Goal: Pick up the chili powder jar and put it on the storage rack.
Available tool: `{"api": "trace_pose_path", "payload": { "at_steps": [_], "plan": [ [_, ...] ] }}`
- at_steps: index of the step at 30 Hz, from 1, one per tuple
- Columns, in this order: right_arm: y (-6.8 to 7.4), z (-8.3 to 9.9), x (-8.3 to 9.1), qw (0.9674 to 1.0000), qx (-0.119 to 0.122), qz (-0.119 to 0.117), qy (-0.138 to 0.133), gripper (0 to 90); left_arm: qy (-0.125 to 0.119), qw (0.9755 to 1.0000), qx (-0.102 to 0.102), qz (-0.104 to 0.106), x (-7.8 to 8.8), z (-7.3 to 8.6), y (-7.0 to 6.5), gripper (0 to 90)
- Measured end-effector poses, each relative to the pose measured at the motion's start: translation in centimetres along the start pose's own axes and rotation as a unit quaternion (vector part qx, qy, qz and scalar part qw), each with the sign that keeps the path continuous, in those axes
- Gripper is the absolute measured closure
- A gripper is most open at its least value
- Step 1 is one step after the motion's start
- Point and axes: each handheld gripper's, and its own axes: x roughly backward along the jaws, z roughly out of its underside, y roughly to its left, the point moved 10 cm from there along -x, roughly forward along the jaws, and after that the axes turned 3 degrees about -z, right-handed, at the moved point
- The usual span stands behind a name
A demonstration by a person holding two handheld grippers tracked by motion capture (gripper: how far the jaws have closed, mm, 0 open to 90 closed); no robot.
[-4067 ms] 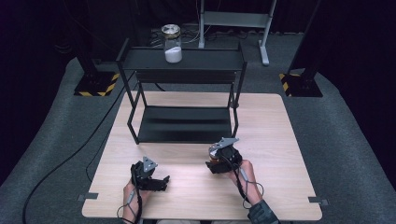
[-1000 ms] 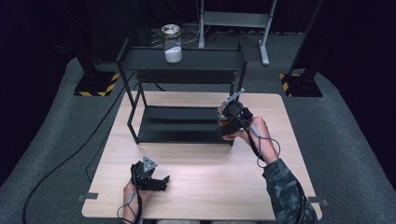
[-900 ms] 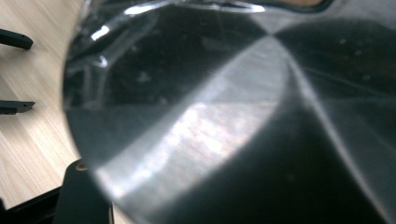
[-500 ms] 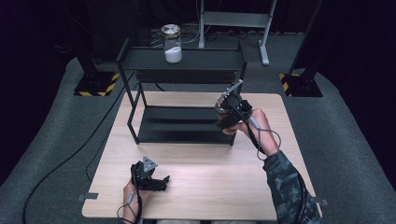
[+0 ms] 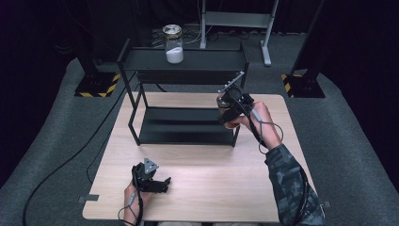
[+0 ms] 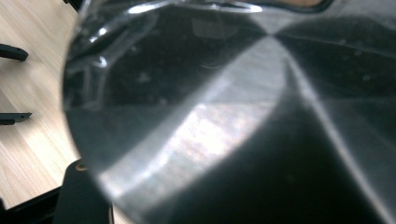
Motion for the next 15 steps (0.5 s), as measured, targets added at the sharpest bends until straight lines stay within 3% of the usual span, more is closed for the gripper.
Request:
{"api": "trace_pose_path", "payload": {
  "at_steps": [15],
  "plan": [
    [-0.7, -2.0, 0.9, 0.9998, 0.001, 0.010, 0.015, 30.5, 0.002, 1.0000, 0.002, 0.002, 0.0, 0.0, 0.1, 0.0]
  ]
}}
